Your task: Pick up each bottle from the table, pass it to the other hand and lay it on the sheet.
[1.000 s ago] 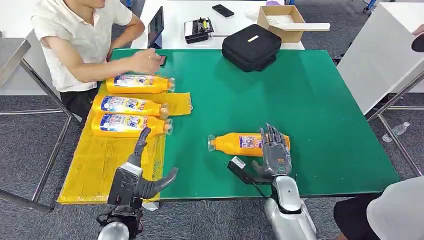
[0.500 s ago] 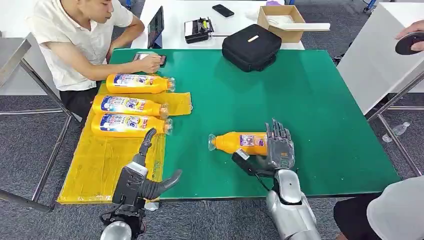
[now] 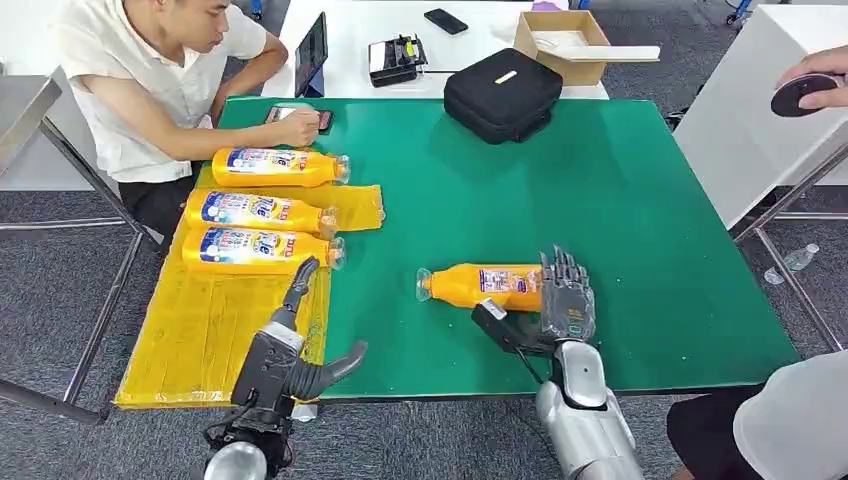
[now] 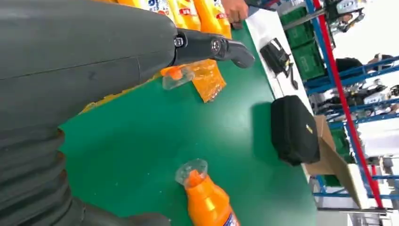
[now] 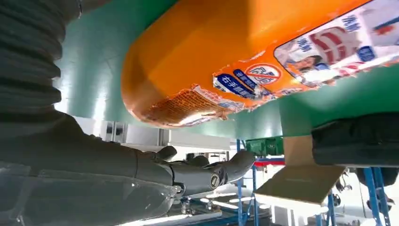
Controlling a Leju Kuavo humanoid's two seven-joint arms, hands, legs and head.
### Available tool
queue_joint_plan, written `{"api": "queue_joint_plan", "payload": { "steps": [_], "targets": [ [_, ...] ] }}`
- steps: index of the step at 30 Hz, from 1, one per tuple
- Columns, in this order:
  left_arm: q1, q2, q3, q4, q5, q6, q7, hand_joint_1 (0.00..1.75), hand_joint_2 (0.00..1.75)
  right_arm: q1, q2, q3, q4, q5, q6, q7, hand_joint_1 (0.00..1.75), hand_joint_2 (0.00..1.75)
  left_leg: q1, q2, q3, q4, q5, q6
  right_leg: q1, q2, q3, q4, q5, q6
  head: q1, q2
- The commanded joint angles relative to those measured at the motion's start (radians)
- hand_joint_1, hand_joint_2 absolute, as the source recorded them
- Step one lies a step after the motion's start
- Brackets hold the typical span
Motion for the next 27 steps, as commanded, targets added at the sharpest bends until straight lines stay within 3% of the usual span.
{"api": "queue_joint_plan", "payload": {
  "steps": [1,10,11,12,14,27],
  "targets": [
    [-0.032,-0.042,-0.049,0.092,-0.017,0.004,0.012,0.00,1.75,-0.091,-0.017,-0.105,0.252,-0.001,-0.037,-0.035,0.00,1.75,0.000,0.000,0.004,0.000,-0.001,0.000,0.001,-0.002,0.005,-0.002,-0.001,-0.004,0.000,0.000],
    [-0.036,-0.042,-0.054,0.098,-0.021,0.000,0.012,0.00,1.75,-0.111,-0.036,-0.110,0.312,-0.001,-0.033,-0.025,0.00,1.75,0.000,0.000,0.004,0.000,0.000,0.000,0.001,-0.002,0.004,-0.001,-0.001,-0.003,0.000,0.000],
    [-0.037,-0.042,-0.054,0.100,-0.021,-0.002,0.011,0.00,1.75,-0.115,-0.045,-0.106,0.333,-0.001,-0.027,-0.026,0.16,1.75,0.000,0.000,0.003,0.000,0.000,0.000,0.001,-0.001,0.003,-0.001,0.000,-0.002,0.000,0.000],
    [-0.037,-0.042,-0.054,0.101,-0.020,-0.003,0.011,0.00,1.75,-0.117,-0.051,-0.113,0.345,-0.002,-0.027,-0.035,1.38,1.75,0.001,0.001,0.007,0.000,-0.001,0.001,0.002,-0.002,0.007,-0.002,-0.001,-0.005,0.000,0.000],
    [-0.036,-0.042,-0.053,0.102,-0.019,-0.005,0.011,0.00,1.75,-0.125,-0.065,-0.095,0.383,-0.001,-0.033,-0.010,1.73,1.75,0.001,-0.001,0.004,0.000,0.000,0.000,0.001,-0.002,0.004,-0.001,0.000,-0.002,0.000,0.000],
    [-0.038,-0.042,-0.053,0.109,-0.003,-0.018,0.007,0.00,1.75,-0.147,-0.081,-0.123,0.470,-0.013,-0.008,-0.040,1.75,1.75,0.001,-0.003,0.011,0.000,0.000,0.000,0.002,-0.005,0.005,-0.002,-0.001,-0.004,0.000,0.000]
  ]
}}
